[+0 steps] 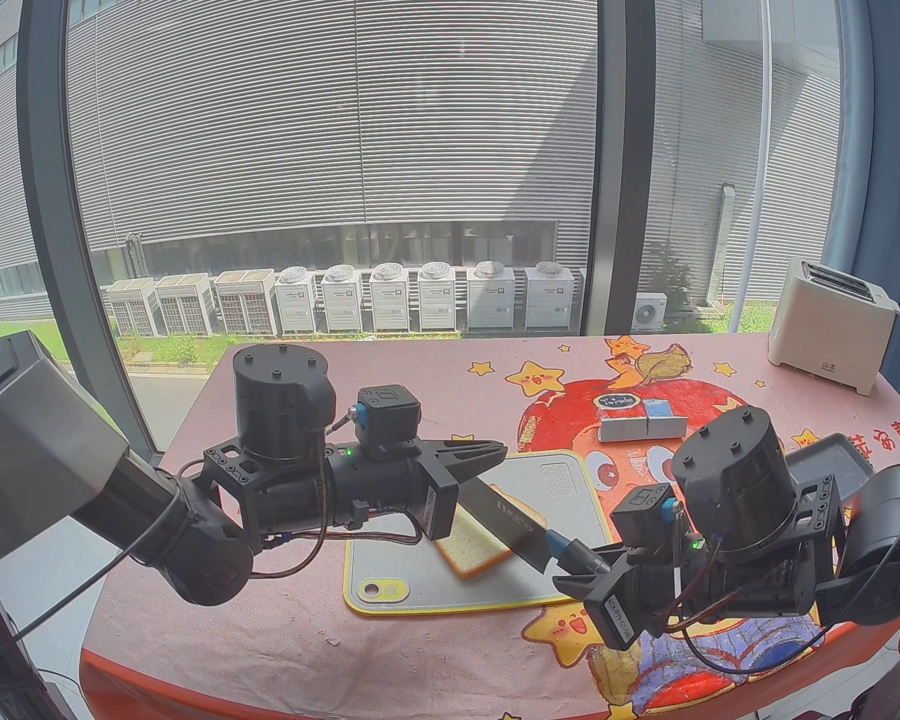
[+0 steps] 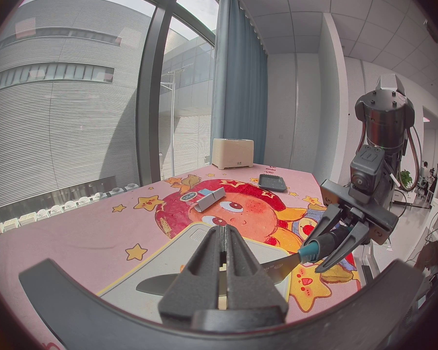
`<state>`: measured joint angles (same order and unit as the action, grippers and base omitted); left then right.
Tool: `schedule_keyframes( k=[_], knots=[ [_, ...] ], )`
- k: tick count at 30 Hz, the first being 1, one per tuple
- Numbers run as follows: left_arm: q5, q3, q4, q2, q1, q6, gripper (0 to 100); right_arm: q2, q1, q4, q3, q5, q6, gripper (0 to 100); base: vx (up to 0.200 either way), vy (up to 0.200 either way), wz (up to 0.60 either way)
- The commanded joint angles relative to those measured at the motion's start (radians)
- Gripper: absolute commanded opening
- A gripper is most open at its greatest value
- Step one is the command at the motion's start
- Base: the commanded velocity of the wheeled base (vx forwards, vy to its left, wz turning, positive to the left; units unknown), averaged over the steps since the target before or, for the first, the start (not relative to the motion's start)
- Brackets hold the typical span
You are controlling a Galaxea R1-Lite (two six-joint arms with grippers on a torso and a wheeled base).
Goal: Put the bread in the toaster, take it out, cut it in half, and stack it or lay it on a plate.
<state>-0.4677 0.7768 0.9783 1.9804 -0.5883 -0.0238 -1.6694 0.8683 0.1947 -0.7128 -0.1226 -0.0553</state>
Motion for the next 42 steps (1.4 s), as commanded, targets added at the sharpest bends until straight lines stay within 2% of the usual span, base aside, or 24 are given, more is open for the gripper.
schedule_keyframes(
  k=[1,11,24,42],
  knots=[
    [0.0,-0.01,0.0,0.003,-0.001,0.001,0,-0.001,0.0,0.0,0.001,0.0,0.0,0,0.0,0.0,0.0],
    [-0.002,-0.036,0.102,0.084,-0.002,0.001,0,-0.003,0.005,0.0,0.001,0.0,0.0,0,0.0,0.0,0.0],
    [-0.003,-0.045,0.108,0.084,-0.002,0.002,0,-0.004,-0.005,0.002,-0.002,-0.016,0.0,0,0.0,0.0,0.0],
    [0.0,-0.039,0.108,0.106,-0.002,0.001,0,-0.016,0.003,0.002,0.001,-0.016,0.0,0,0.0,0.0,0.0]
  ],
)
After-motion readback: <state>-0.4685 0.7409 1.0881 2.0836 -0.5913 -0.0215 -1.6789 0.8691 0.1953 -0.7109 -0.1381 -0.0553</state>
